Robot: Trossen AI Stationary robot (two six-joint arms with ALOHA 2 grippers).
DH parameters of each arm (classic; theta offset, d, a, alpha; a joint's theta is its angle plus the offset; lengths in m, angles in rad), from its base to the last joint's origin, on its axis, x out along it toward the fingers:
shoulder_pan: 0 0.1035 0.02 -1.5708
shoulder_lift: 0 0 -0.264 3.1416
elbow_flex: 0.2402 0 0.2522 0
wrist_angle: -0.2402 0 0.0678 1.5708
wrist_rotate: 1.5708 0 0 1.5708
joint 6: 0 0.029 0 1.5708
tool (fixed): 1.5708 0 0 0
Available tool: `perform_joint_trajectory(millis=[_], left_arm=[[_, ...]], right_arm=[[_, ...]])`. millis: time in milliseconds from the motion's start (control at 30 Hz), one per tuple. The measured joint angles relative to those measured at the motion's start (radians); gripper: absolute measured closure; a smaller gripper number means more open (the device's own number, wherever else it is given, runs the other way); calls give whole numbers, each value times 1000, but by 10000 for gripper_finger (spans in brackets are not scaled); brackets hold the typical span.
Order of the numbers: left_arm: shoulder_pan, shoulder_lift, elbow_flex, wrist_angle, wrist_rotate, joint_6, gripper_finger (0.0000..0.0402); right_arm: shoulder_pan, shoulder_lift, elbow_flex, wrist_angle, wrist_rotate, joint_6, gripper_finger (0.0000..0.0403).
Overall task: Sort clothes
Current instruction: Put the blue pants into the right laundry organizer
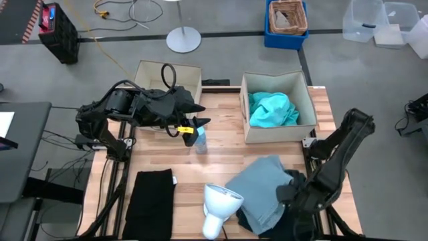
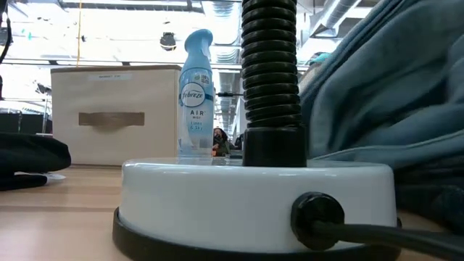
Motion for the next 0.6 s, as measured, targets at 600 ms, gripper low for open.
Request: perform_joint_trajectory(millis=[600], left_arm=[[0, 0, 0, 0, 0, 1, 203]], right_arm=[[-114, -323, 121, 82, 242, -197, 376]])
